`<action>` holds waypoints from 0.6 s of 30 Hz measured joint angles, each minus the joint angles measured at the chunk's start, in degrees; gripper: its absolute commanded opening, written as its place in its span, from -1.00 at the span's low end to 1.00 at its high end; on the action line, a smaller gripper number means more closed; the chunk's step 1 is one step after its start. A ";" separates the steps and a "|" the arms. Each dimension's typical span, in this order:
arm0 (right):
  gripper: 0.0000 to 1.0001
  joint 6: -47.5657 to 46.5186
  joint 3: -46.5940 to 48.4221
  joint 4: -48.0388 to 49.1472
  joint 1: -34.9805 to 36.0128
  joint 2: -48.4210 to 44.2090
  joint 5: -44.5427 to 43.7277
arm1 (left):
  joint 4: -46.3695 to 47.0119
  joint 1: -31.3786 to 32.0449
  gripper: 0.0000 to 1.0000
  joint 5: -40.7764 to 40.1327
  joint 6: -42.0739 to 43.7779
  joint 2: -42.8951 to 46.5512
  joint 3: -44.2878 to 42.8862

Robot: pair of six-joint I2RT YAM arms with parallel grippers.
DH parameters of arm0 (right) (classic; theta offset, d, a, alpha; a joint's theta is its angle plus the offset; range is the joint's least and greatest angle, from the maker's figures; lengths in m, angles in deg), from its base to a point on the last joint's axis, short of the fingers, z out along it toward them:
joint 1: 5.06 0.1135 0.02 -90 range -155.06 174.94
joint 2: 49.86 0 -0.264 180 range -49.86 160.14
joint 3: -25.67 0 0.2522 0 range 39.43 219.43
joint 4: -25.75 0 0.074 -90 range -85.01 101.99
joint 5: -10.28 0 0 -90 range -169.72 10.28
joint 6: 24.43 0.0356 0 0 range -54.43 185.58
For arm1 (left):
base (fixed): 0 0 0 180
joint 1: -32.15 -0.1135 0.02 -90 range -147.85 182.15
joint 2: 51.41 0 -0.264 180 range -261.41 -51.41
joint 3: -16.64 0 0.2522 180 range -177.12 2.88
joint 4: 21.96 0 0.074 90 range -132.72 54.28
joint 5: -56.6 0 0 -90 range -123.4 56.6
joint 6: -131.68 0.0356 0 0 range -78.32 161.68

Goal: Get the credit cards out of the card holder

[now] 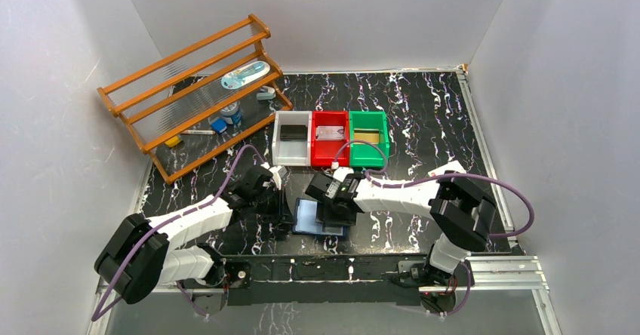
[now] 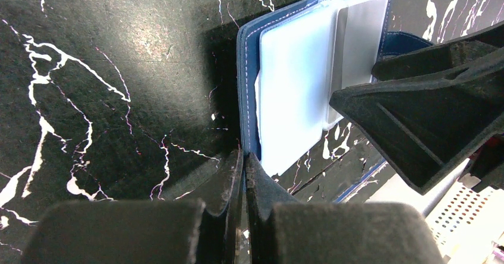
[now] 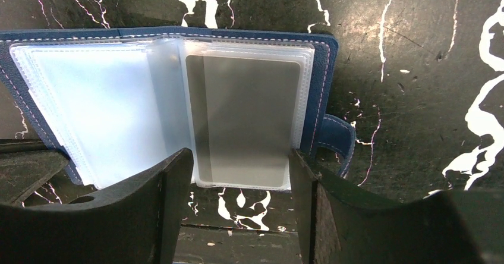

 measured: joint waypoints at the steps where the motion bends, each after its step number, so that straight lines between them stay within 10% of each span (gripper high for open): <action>1: 0.38 0.09 0.00 -0.02 0.00 0.02 0.00 | 0.00 0.00 -1.00 0.00 0.00 0.00 0.00; 18: 0.32 -0.07 -6.56 8.79 -0.70 -5.18 3.15 | -0.09 0.00 -1.00 0.00 0.15 -0.11 0.00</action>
